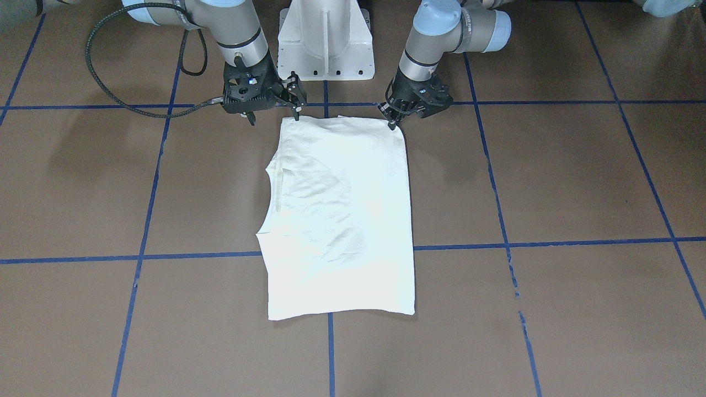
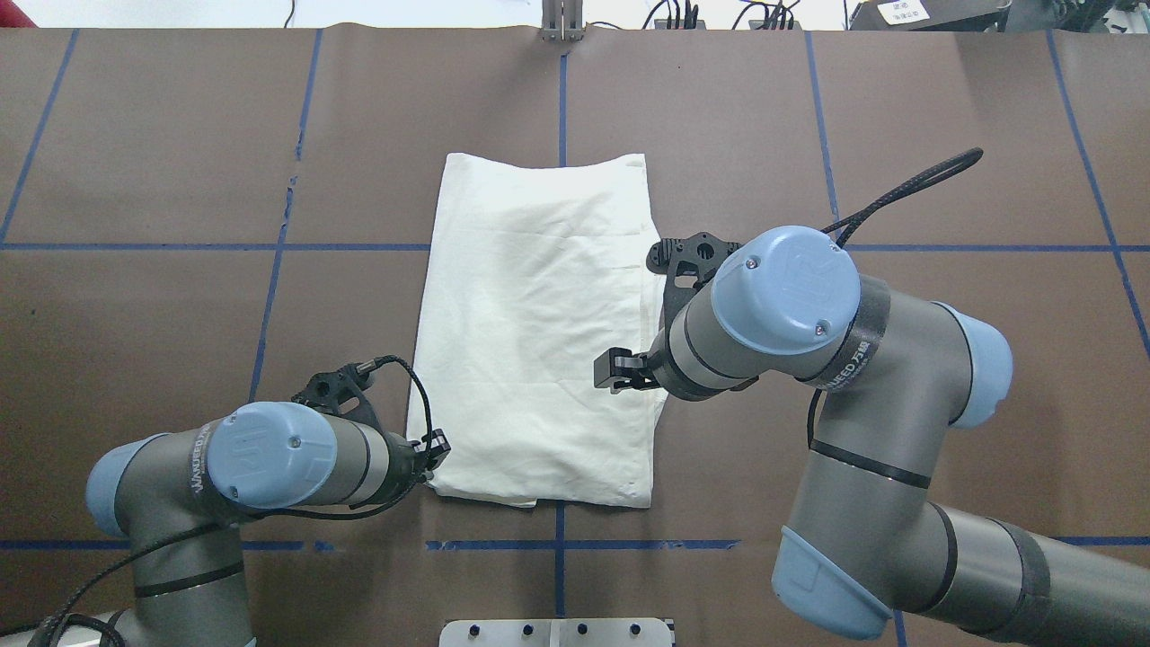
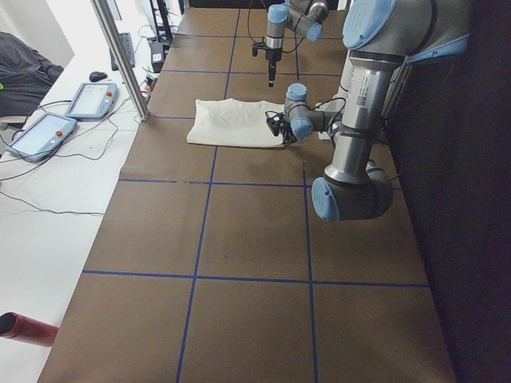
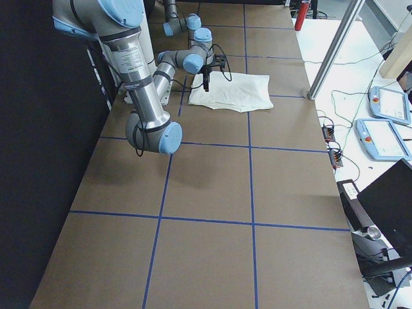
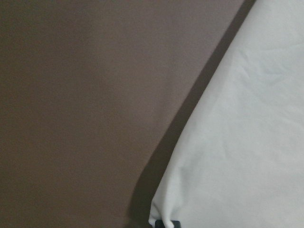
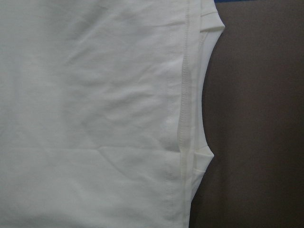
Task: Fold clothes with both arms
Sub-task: 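Move both grippers to the shirt corners nearest the robot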
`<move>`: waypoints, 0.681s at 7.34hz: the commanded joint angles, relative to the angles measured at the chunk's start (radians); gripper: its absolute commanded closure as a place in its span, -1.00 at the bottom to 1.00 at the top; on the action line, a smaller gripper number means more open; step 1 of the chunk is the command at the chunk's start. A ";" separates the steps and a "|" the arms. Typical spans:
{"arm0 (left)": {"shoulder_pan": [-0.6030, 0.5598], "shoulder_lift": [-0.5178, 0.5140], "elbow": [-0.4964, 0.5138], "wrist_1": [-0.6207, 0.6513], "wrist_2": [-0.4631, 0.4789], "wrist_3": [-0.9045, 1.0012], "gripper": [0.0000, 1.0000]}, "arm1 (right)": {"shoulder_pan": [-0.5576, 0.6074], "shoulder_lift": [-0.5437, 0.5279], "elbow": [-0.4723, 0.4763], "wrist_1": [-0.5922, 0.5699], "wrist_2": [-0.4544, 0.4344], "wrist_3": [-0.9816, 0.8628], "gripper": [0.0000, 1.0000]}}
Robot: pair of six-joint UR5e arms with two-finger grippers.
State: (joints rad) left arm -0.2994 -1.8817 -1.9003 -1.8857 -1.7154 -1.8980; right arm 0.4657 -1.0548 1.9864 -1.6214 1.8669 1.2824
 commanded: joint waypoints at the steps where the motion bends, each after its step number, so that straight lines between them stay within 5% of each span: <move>1: 0.002 0.013 -0.064 0.002 -0.001 0.002 1.00 | -0.047 -0.001 0.008 0.018 -0.006 0.137 -1.00; 5: 0.012 0.004 -0.077 0.019 -0.003 0.000 1.00 | -0.278 -0.018 -0.058 0.110 -0.265 0.654 -1.00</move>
State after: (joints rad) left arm -0.2889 -1.8776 -1.9773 -1.8678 -1.7175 -1.9001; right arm 0.2370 -1.0777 1.9616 -1.5188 1.6811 1.7931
